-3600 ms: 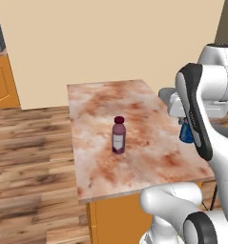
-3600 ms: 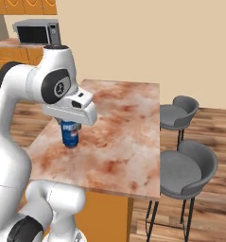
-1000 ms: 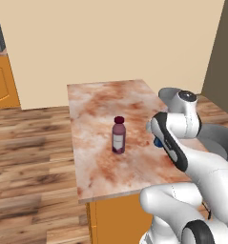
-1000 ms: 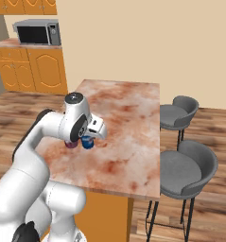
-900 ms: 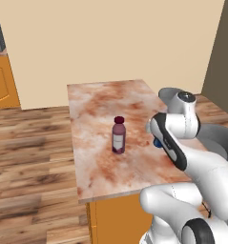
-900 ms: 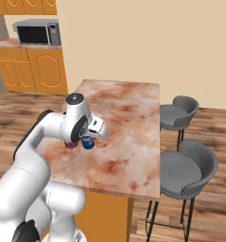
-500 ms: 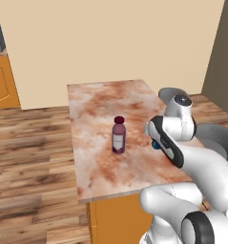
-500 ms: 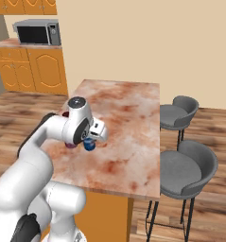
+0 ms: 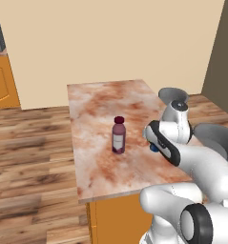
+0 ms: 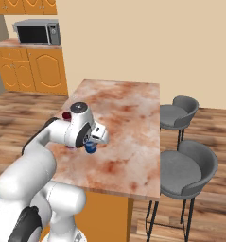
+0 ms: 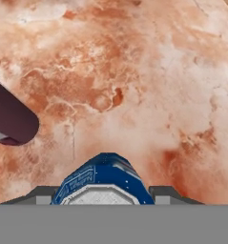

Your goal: Move the drinks to the dining counter.

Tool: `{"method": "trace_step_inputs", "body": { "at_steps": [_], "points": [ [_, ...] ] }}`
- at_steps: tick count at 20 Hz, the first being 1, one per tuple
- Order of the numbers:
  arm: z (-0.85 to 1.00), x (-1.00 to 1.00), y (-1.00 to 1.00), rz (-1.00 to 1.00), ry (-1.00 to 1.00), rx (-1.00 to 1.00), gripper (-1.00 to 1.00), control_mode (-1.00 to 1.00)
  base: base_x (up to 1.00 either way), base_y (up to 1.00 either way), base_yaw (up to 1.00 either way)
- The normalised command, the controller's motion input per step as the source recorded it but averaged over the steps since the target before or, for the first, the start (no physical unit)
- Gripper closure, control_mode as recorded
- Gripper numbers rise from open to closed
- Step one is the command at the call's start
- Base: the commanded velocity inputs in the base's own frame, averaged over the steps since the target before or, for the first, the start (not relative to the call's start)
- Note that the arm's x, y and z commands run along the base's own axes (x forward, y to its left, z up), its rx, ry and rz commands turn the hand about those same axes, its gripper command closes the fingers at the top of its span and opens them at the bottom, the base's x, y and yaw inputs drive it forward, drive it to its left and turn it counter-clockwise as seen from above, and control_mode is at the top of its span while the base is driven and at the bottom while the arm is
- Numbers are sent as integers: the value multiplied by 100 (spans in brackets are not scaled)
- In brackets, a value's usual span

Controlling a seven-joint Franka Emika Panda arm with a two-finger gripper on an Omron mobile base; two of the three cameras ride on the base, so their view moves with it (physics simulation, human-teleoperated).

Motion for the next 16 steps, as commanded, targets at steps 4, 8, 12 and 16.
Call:
{"method": "trace_step_inputs", "body": {
  "at_steps": [4, 8, 12, 16],
  "points": [
    [-34, 21, 0, 0, -5, 0, 100, -100, 0, 0, 0],
    [-32, 20, 0, 0, -3, 0, 100, -100, 0, 0, 0],
    [-32, 19, 0, 0, -1, 0, 100, -100, 0, 0, 0],
    [-33, 20, 0, 0, -1, 0, 100, -100, 0, 0, 0]
  ]
}}
